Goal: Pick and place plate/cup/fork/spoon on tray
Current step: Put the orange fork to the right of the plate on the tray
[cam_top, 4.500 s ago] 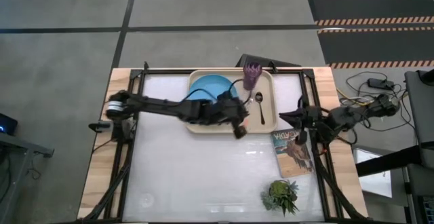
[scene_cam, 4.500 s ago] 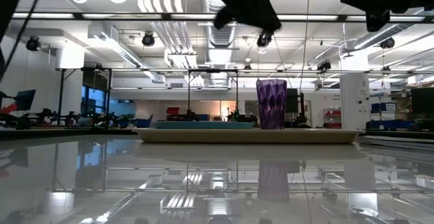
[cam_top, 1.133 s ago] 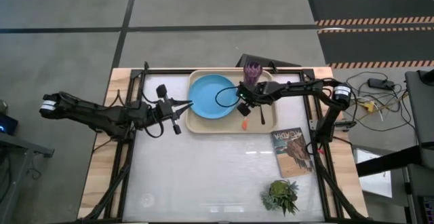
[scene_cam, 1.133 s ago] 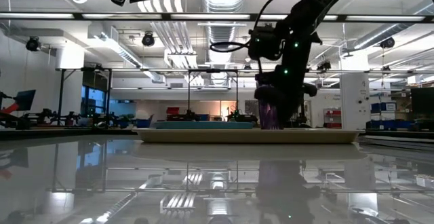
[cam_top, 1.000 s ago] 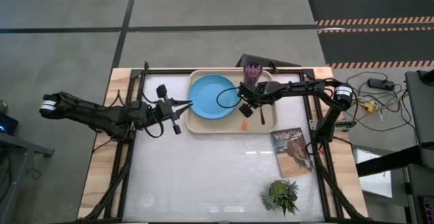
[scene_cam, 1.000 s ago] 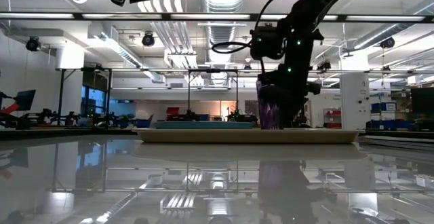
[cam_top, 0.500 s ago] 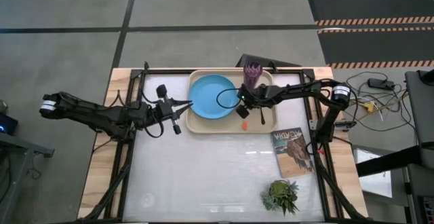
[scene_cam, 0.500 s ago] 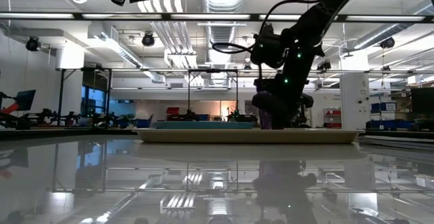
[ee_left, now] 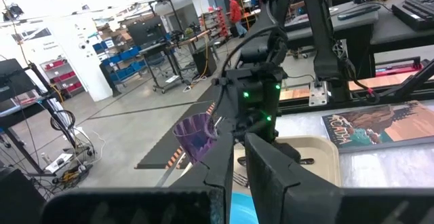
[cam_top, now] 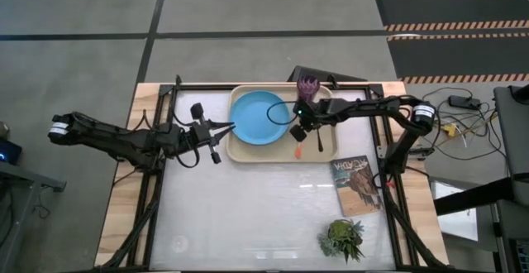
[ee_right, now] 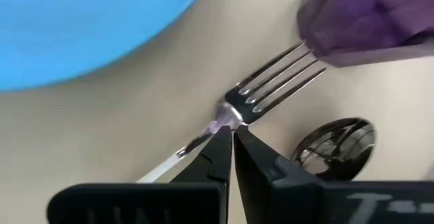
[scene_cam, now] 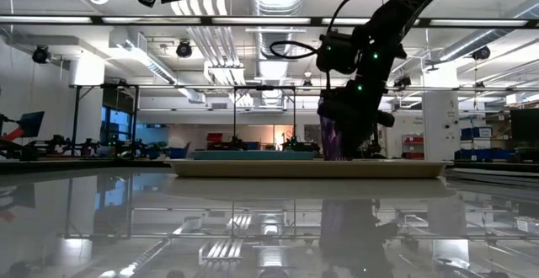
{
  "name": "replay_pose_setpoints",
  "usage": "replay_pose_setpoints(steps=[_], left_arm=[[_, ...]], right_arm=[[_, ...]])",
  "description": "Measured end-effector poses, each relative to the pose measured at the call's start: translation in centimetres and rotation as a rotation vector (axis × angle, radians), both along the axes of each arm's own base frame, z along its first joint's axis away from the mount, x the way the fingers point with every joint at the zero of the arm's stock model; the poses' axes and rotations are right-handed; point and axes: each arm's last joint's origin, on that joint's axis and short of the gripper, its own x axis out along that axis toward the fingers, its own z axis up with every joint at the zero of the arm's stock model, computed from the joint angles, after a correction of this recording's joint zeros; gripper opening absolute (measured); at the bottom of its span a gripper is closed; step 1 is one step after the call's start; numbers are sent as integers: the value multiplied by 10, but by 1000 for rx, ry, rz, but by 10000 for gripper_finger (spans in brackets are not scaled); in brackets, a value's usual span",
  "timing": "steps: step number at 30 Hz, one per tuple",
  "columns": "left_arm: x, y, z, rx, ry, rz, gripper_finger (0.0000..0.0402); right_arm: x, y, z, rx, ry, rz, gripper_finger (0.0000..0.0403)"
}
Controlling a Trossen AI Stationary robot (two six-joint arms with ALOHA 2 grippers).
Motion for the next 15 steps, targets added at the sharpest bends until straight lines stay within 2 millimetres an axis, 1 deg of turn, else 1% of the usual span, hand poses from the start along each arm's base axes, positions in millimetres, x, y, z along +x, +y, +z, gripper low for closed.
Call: replay_pose_setpoints(steps=[3,9,15], left_arm=[[0,0,0,0,0,0,22],[0,0,0,0,0,0,22],[0,0,0,0,0,0,22]], right_arm=[[-4,-6,1,47,-35,0,8],[-11,-17,-7,43,-42,-10,8],[-17,-18,-19,29,-71,-24,8]])
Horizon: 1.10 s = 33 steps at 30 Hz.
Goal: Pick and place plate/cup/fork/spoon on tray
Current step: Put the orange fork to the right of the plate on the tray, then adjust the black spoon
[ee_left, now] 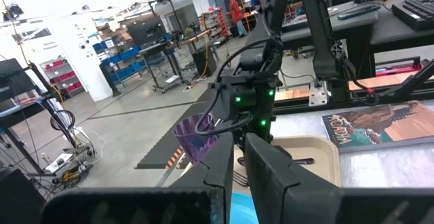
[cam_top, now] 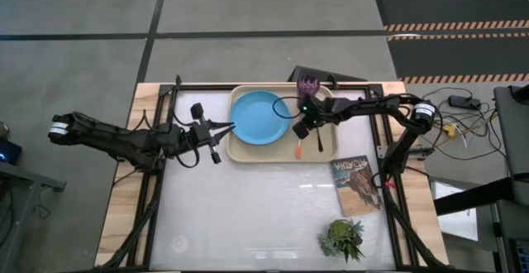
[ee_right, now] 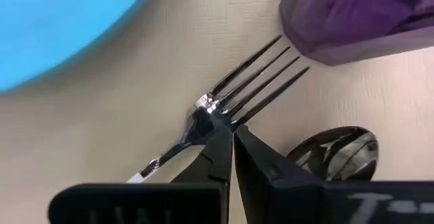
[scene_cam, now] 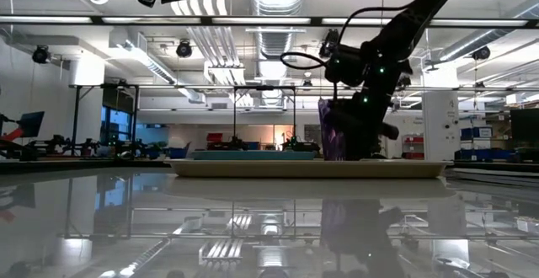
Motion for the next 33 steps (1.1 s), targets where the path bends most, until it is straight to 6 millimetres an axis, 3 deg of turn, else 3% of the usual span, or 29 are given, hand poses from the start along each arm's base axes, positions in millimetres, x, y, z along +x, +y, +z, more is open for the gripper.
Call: replay_pose_setpoints(steps=[15,24,33], left_arm=[[0,0,0,0,-1,0,22],[0,0,0,12,4,0,22],[0,0,1,22,4,1,22]], right_arm=[[-2,2,-13,-48,-110,1,8],[-9,6,1,-28,-114,-29,8],[-19,37,14,50,-37,-17,8]])
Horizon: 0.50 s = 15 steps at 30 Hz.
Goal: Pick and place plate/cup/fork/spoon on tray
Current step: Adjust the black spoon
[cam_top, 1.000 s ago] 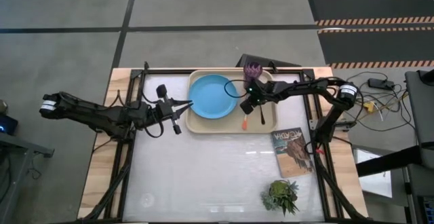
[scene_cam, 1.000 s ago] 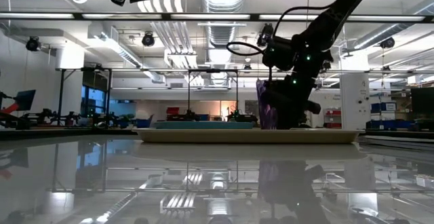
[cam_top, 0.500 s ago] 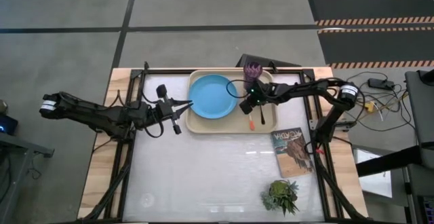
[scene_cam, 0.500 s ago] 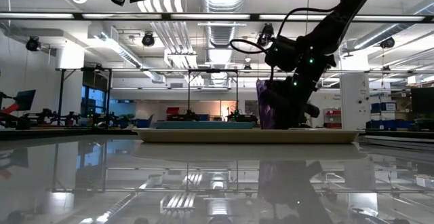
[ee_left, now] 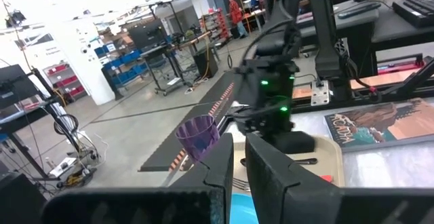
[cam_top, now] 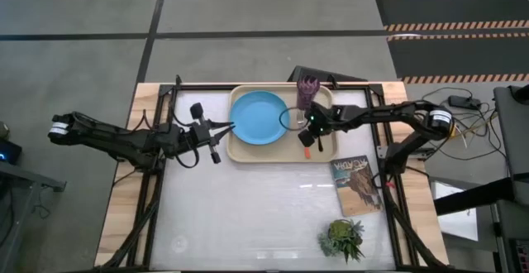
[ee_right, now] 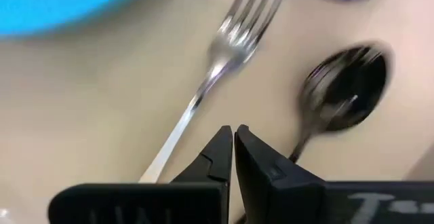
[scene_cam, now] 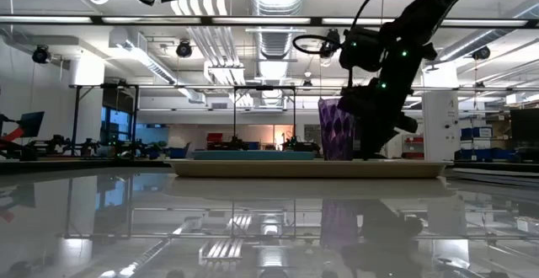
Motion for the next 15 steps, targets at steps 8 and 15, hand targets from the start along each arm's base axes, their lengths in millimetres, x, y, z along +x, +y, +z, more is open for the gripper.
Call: replay_pose_setpoints(steps=[8,15], left_arm=[[0,0,0,11,3,0,22],[0,0,1,10,-2,0,22]], right_arm=[[8,16,-1,-110,-35,24,8],[23,-3,-7,-215,-129,66,8]])
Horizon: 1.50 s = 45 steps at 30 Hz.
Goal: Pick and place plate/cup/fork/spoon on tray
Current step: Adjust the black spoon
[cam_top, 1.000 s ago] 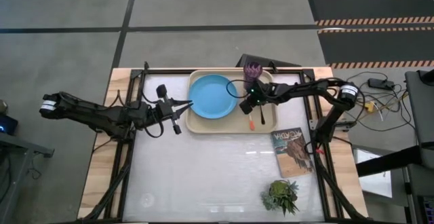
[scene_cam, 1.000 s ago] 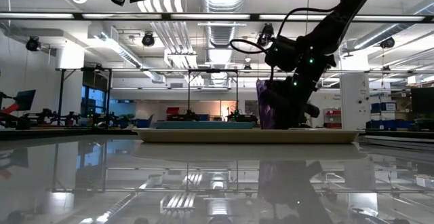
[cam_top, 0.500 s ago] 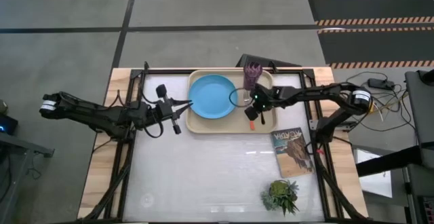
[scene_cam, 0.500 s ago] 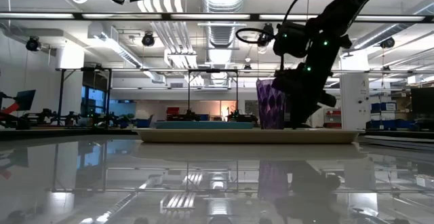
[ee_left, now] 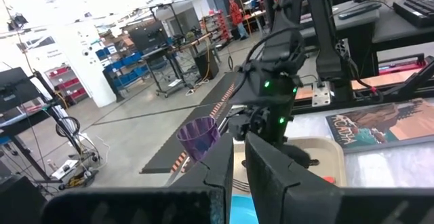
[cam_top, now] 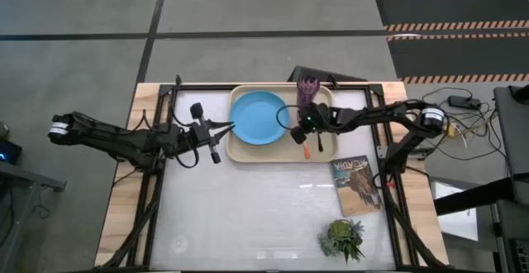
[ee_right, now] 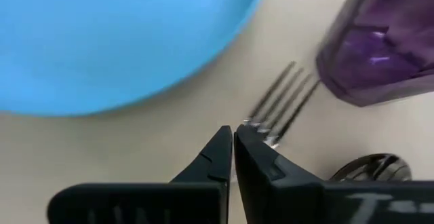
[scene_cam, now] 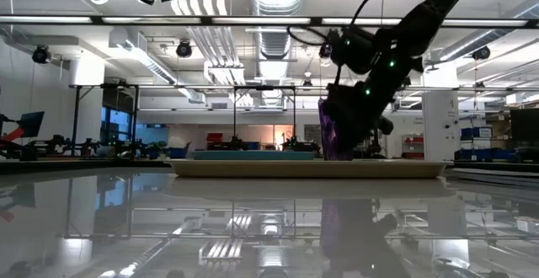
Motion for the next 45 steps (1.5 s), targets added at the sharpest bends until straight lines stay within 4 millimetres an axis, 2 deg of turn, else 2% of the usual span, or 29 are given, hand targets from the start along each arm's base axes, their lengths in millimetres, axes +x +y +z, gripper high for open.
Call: replay_pose_setpoints(steps=[6,11,26,31,39,45], left_arm=[[0,0,0,6,5,0,22],[0,0,0,7,6,0,22],[0,0,0,7,6,0,22],[0,0,0,7,6,0,22],[0,0,0,7,6,0,22],[0,0,0,7,7,0,22]], right_arm=[[1,-12,-22,-5,66,-22,8],[-2,-13,-27,-28,123,-43,8],[-9,-10,-19,2,148,-63,8],[-8,-10,-5,-5,130,-63,8],[-24,-4,19,24,195,-71,8],[-37,-13,14,21,213,-107,8]])
